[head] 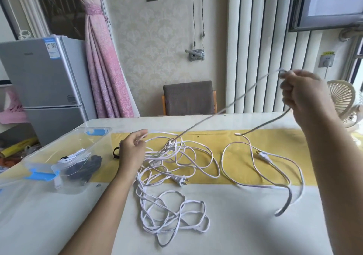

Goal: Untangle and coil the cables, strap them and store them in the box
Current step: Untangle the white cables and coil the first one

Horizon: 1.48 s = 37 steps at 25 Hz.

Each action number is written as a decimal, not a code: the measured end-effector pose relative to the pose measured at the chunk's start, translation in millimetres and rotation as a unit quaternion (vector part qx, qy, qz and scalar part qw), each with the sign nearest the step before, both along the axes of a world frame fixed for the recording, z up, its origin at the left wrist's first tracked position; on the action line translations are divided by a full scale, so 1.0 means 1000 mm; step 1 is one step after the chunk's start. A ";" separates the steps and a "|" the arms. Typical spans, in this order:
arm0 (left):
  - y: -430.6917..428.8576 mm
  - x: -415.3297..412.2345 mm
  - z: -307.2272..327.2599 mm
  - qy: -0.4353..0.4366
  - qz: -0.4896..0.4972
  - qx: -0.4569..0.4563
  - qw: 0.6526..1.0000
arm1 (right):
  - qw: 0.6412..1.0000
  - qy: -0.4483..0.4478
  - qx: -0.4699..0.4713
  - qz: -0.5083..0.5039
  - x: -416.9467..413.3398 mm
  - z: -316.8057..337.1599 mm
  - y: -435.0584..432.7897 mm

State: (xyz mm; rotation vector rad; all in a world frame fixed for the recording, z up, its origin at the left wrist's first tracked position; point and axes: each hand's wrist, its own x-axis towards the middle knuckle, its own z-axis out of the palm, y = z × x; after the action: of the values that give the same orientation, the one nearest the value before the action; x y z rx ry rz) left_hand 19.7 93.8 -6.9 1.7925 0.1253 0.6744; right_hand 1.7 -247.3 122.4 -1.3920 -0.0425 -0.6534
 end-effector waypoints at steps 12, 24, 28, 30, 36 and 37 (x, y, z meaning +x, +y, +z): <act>-0.025 -0.010 -0.005 0.130 -0.122 0.154 0.972 | 0.813 0.074 -0.559 0.142 -0.015 -0.043 0.105; -0.038 -0.026 0.010 0.208 -0.192 0.087 0.955 | 0.731 0.005 -0.680 0.062 0.000 -0.106 0.145; -0.039 -0.020 0.006 0.195 -0.144 0.051 0.969 | 0.785 -0.017 -0.613 0.089 -0.002 -0.102 0.144; -0.038 -0.019 0.007 0.169 -0.062 0.085 0.980 | 0.841 -0.002 -0.519 0.154 -0.006 -0.085 0.141; 0.007 -0.009 0.021 0.005 0.071 -0.209 0.975 | 0.972 -0.039 -0.230 0.038 0.000 -0.028 0.083; 0.012 -0.008 0.022 -0.038 0.066 -0.288 0.955 | 0.977 -0.033 -0.209 -0.002 0.003 -0.025 0.070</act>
State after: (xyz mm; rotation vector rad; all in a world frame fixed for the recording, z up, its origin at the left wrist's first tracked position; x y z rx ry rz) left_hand 11.8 105.7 15.3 1.2022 0.3563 0.7127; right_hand 5.0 -177.5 97.5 -1.7736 -0.2423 -0.7207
